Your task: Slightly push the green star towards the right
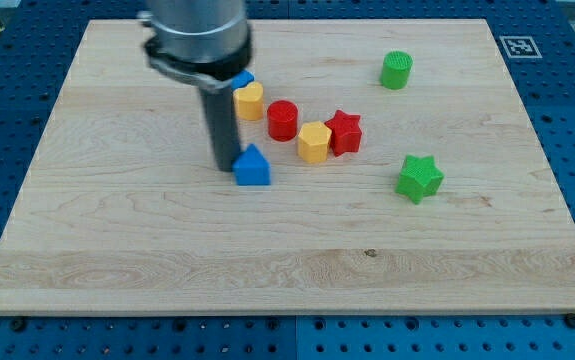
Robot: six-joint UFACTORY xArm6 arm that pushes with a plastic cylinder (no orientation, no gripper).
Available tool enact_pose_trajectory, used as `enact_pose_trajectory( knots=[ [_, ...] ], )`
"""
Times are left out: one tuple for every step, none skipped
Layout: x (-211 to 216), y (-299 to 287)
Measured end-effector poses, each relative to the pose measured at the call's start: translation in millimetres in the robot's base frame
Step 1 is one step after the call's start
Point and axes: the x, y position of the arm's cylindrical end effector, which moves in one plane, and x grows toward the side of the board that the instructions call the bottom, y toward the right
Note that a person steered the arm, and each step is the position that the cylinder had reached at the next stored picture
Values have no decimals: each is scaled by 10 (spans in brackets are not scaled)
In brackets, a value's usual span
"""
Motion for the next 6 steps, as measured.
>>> enact_pose_trajectory(
  knots=[
    [3, 599],
    [32, 1118],
    [132, 1109],
    [283, 1147],
    [292, 1729],
    [141, 2375]
  ],
)
